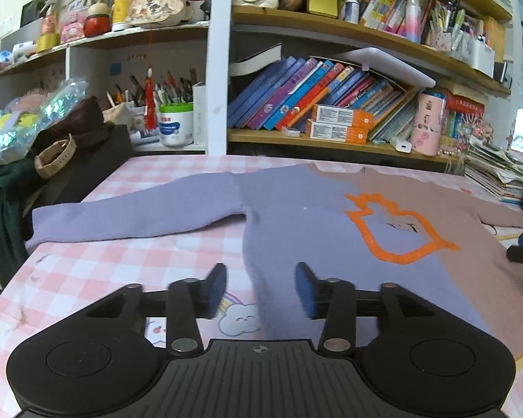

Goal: Fold clothes
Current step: 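Move both grippers over the flattened sweater toward its lavender sleeve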

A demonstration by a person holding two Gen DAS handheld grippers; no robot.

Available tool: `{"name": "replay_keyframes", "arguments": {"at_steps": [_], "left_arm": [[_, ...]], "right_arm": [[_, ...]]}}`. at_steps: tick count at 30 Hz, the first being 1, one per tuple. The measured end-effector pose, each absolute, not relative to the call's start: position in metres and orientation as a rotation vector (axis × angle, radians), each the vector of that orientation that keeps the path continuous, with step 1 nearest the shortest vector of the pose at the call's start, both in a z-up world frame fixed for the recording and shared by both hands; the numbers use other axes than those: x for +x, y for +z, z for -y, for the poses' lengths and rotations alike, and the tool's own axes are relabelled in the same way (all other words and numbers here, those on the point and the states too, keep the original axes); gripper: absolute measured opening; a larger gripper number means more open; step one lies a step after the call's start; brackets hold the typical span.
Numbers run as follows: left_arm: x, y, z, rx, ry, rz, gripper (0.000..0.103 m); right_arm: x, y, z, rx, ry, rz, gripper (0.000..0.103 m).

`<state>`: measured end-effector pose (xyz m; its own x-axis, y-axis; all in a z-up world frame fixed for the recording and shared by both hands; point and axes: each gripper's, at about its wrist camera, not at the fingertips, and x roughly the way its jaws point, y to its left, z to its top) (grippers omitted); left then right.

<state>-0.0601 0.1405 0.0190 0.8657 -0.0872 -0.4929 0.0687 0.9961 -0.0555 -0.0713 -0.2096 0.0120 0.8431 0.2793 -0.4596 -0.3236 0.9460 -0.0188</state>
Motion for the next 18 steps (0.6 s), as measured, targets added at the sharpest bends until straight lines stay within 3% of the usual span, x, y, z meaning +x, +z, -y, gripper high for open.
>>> {"name": "replay_keyframes", "arguments": {"at_steps": [3, 11, 15, 18], "left_arm": [[-0.059, 0.018, -0.147, -0.044, -0.048, -0.518, 0.067], [-0.054, 0.015, -0.171, -0.058, 0.074, -0.534, 0.081], [-0.051, 0.020, -0.188, -0.065, 0.168, -0.519, 0.095], [-0.045, 0.024, -0.202, -0.090, 0.225, -0.517, 0.097]], "right_arm": [[-0.066, 0.012, 0.190, -0.117, 0.398, -0.479, 0.053], [-0.042, 0.016, 0.147, -0.177, 0.539, -0.457, 0.070], [-0.032, 0.016, 0.144, -0.201, 0.548, -0.434, 0.076], [-0.025, 0.015, 0.145, -0.221, 0.540, -0.419, 0.080]]}}
